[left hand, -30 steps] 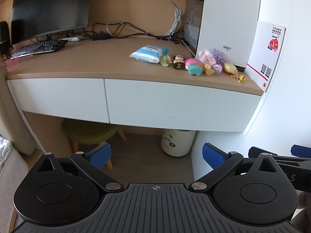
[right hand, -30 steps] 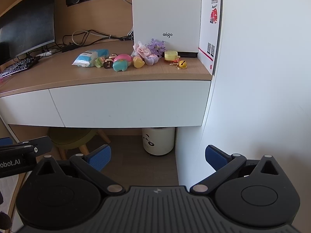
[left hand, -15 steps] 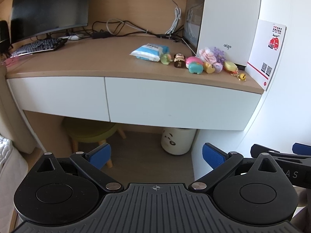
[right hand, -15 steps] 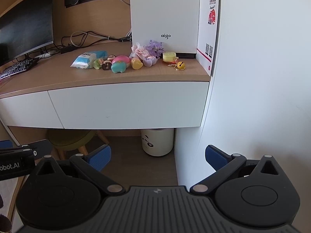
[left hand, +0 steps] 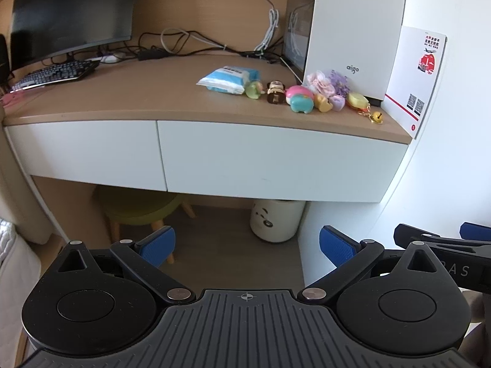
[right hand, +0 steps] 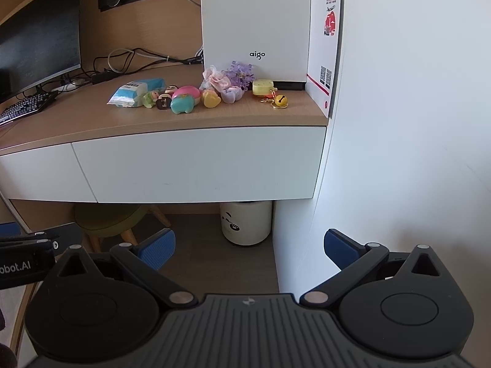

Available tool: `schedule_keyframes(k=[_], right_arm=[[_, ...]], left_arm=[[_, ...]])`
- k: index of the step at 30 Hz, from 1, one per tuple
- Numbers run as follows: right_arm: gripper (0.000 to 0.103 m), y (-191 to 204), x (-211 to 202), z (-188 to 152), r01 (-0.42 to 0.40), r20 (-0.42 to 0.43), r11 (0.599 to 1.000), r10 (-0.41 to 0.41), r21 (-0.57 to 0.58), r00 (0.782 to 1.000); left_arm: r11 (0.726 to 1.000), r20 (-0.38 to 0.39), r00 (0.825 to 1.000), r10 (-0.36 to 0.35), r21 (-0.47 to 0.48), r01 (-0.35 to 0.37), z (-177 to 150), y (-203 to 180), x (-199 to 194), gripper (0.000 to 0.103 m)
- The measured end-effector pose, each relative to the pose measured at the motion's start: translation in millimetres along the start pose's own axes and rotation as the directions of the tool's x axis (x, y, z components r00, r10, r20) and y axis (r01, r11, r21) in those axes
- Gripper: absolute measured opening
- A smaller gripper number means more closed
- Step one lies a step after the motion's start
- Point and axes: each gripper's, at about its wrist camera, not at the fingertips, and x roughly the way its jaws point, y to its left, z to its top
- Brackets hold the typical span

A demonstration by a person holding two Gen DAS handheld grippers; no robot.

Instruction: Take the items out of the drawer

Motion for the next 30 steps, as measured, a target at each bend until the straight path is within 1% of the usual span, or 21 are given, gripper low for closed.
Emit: schedule_keyframes(k=[6,8,9,10,12,14,15,16,19,21,22,25,26,27,28,29,30], right_arm=[[0.103,-0.8,-0.1,-0.1,0.0,0.0,1.0,0.0,0.001,1.0],[0.103,-0.9,-0.1,-0.3,0.001,0.0,1.0,-0.001,0.001,1.0],[0.103,-1.0,0.1,-0.4,0.001,-0.001,1.0,-0.001,0.001,1.0],[0.103,-1.4,0.5,-0.7,0.002,-0.001,1.0,-0.002,0.002,1.0],[0.103,-2.3,1.3,-0.6,0.004,-0.002,1.0,-0.004,0.003,1.0],[0.103,-3.6,1.6,-0.4,0.004,-0.001,1.0,-0.004,0.005,1.0],[0.103,-4.0,1.6,0.2,0.004,-0.001,1.0,-0.004,0.005,1.0],[0.103,-4.5,1.6,0.6,0.005,0.0,1.0,-0.005,0.006,1.0],[0.103,-5.6,1.9,2.1,0.002,0.003,1.0,-0.002,0.007,1.0],[0.103,-6.4,1.8,3.5,-0.004,0.005,1.0,0.004,0.007,1.0],[0.103,-7.0,1.7,4.6,-0.009,0.007,1.0,0.009,0.007,1.0],[0.103,-9.1,0.9,9.2,-0.025,0.014,1.0,0.024,0.019,1.0],[0.103,-10.4,0.5,10.8,-0.028,0.016,0.999,0.028,0.027,0.999],[0.103,-11.4,0.5,12.1,-0.031,0.018,0.999,0.031,0.032,0.999],[0.103,-12.2,0.7,13.6,-0.031,0.018,0.999,0.031,0.037,0.999],[0.103,-13.2,1.7,15.1,-0.029,0.016,0.999,0.029,0.043,0.999],[0.103,-14.6,3.0,16.5,-0.03,0.011,0.998,0.029,0.05,1.0]], left_arm=[[1.0,0.007,1.0,-0.017,0.001,0.017,0.8,-2.1,1.2,0.102],[1.0,0.015,0.999,-0.03,0.001,0.03,1.5,-3.1,0.8,0.097],[0.999,0.019,0.999,-0.038,0.003,0.038,1.5,-3.8,0.5,0.085],[0.999,0.021,0.999,-0.047,0.006,0.047,1.6,-4.4,0.5,0.061],[0.999,0.023,0.999,-0.049,0.01,0.049,1.2,-6.1,1.3,0.035],[0.999,0.024,0.998,-0.049,0.021,0.049,0.5,-7.3,2.9,0.031],[0.998,0.021,0.998,-0.064,0.021,0.063,-0.1,-7.6,3.9,0.025],[0.997,0.02,0.997,-0.079,0.02,0.079,-0.4,-7.6,4.7,0.017],[0.993,0.039,0.992,-0.119,0.009,0.118,-1.9,-8.5,2.3,0.016],[0.993,0.047,0.992,-0.114,0.008,0.114,-1.6,-11.3,1.0,0.016],[0.995,0.052,0.994,-0.097,0.014,0.096,-1.2,-13.4,0.3,0.016],[0.998,0.044,0.999,0.012,0.06,-0.015,3.1,-20.7,2.1,0.016],[0.996,0.034,0.999,0.038,0.079,-0.041,5.1,-22.7,4.1,0.016],[0.994,0.02,0.999,0.045,0.099,-0.047,7.6,-23.5,6.9,0.016],[0.994,0.005,1.0,0.027,0.109,-0.027,9.6,-22.8,9.2,0.016],[0.994,-0.008,1.0,-0.006,0.11,0.007,11.6,-21.2,10.6,0.016],[0.993,-0.01,1.0,-0.027,0.114,0.028,13.7,-19.9,10.5,0.016]])
